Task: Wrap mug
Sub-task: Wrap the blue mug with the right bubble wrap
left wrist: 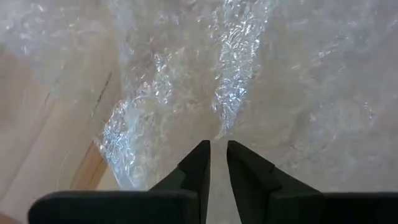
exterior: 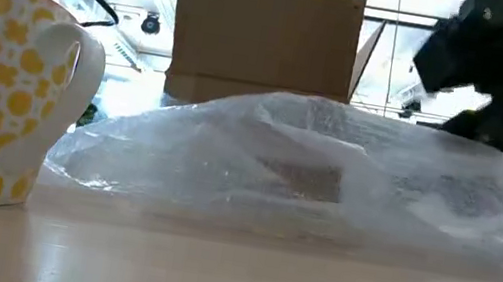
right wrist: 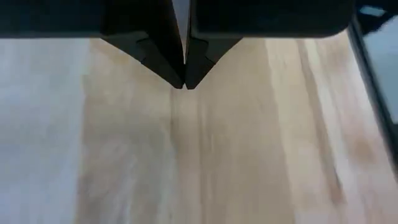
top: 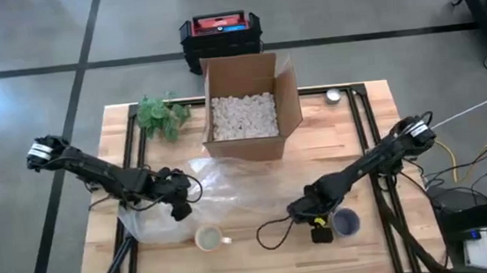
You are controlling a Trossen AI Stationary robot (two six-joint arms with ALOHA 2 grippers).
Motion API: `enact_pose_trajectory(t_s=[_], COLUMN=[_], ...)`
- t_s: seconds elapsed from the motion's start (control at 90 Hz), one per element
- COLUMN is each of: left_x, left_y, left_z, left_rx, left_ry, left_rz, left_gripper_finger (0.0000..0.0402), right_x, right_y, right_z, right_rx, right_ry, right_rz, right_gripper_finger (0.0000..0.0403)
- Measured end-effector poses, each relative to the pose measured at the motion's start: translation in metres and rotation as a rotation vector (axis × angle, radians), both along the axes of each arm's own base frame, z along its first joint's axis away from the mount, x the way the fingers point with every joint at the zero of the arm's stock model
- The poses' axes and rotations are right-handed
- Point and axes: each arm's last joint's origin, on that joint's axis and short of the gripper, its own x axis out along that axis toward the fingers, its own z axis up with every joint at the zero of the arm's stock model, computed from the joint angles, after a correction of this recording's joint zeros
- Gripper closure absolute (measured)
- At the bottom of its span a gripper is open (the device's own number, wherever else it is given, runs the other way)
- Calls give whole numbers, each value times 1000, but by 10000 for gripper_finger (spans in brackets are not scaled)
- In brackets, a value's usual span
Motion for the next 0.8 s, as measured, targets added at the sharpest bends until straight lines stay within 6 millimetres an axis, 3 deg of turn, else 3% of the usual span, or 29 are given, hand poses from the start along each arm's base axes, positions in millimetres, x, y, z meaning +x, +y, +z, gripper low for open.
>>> enact_pose_trajectory(t_s=[0.144, 0.289, 0.422, 0.5, 0.567, 0.667, 0.8], left_x=[5, 6, 5, 5, 5, 5, 5], left_y=[-2, -2, -2, -2, -2, -2, -2], left_z=[6, 6, 5, 5, 5, 4, 4], left_rx=[-10, -11, -7, -8, -7, -7, -3], left_ry=[-36, -43, -37, -39, -39, -38, -37], left_rz=[-6, -9, -14, -14, -14, -14, -23], left_gripper_finger=[359, 359, 359, 359, 359, 359, 359], right_x=[2, 3, -3, -7, -10, -10, -8], right_y=[-7, -5, -20, -30, -34, -33, -22], right_z=[7, -9, -12, 2, 17, 29, 30], right_rx=[-141, -150, -589, -860, -970, -912, -605], right_ry=[-108, -99, -97, -155, -218, -240, -207], right_rz=[-52, 17, -55, -144, -215, -206, -76], right_gripper_finger=[403, 403, 403, 403, 403, 403, 403])
